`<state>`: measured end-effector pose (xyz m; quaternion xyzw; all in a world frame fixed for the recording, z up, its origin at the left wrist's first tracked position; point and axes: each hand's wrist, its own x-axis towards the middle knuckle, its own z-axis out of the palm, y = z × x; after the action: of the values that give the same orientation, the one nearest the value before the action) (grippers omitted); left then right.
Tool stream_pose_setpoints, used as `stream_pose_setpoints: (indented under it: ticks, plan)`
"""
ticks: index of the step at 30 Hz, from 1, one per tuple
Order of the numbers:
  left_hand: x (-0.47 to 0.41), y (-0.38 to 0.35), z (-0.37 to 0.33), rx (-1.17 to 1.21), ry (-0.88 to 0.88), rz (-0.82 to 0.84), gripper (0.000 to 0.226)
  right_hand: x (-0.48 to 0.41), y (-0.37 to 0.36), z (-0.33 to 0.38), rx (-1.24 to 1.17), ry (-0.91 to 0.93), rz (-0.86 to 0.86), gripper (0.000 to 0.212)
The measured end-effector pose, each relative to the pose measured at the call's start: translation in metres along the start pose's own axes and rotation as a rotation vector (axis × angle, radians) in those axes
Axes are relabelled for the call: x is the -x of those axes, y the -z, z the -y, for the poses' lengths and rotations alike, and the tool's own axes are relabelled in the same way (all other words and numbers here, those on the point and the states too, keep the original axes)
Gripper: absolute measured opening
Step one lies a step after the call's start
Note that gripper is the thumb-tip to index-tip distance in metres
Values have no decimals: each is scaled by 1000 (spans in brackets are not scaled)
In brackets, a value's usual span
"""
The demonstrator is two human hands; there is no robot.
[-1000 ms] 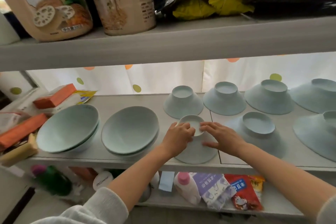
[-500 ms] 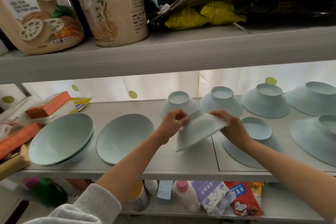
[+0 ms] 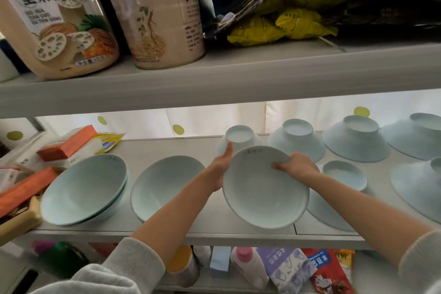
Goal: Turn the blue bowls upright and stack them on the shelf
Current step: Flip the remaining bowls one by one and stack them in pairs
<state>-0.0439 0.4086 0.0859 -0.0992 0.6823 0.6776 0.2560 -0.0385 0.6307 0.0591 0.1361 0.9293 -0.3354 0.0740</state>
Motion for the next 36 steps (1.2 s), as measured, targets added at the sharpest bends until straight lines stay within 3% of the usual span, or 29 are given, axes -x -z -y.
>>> stream_pose_setpoints:
  ticks: [8,14,19,21,24,29,36]
  plan:
    - [-27,4,10,-263,30,-144,72,-8,-21,0,22,-47,137,40]
    - [-49,4,5,-653,-51,-144,69,-21,-27,-4,31,-65,170,42]
    - [-77,10,-6,-1136,-334,-372,31,-21,-26,-2,-47,-110,220,45]
    - [-91,10,-9,-1201,-462,-344,40,-21,-22,1,-70,-158,266,58]
    - [-109,9,-15,-1291,-502,-260,53,-24,-19,3,-64,-177,272,73]
    - [-122,3,-12,-1285,-633,-328,28,-27,-21,4,-163,-115,165,70]
    - [-122,3,-18,-1210,-667,-339,22,-21,-26,4,-97,-38,116,69]
